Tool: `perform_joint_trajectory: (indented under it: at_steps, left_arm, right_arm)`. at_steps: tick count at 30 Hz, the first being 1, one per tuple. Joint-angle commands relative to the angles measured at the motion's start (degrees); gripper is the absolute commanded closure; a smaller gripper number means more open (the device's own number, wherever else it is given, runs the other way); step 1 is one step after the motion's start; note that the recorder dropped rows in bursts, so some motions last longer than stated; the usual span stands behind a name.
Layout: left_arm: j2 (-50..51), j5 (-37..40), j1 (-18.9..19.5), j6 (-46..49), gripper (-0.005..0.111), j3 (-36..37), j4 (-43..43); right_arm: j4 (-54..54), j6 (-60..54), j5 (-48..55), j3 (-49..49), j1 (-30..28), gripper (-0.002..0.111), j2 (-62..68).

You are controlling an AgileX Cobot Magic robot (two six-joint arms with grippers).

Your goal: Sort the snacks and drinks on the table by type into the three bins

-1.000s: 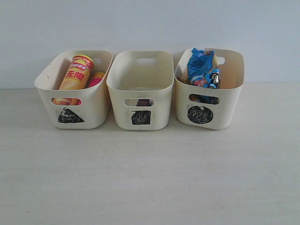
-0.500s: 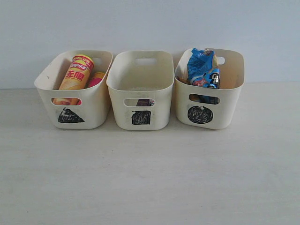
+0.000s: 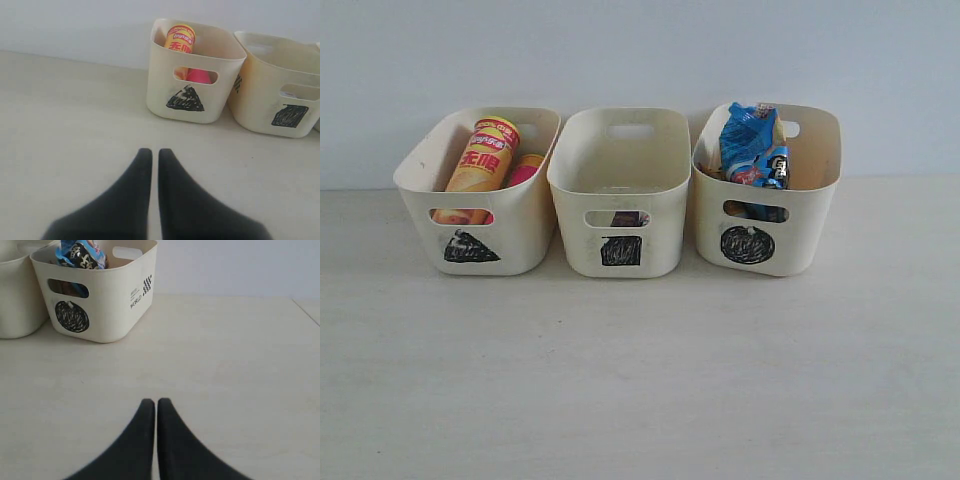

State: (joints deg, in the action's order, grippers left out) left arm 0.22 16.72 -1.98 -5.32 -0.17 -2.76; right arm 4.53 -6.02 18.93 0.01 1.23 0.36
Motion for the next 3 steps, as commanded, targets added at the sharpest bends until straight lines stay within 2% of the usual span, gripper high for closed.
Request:
perform_joint_trajectory:
  at_steps: [1, 3]
  left_arm:
    - [-0.2, 0.0, 0.3, 0.3, 0.102, 0.2, -0.4]
    - [-0.2, 0.0, 0.3, 0.3, 0.102, 0.2, -0.4]
  right_arm:
    - [-0.2, -0.4, -0.5, 0.0, 0.0, 0.108, -0.4]
    - [-0.2, -0.4, -0.5, 0.0, 0.0, 0.108, -0.4]
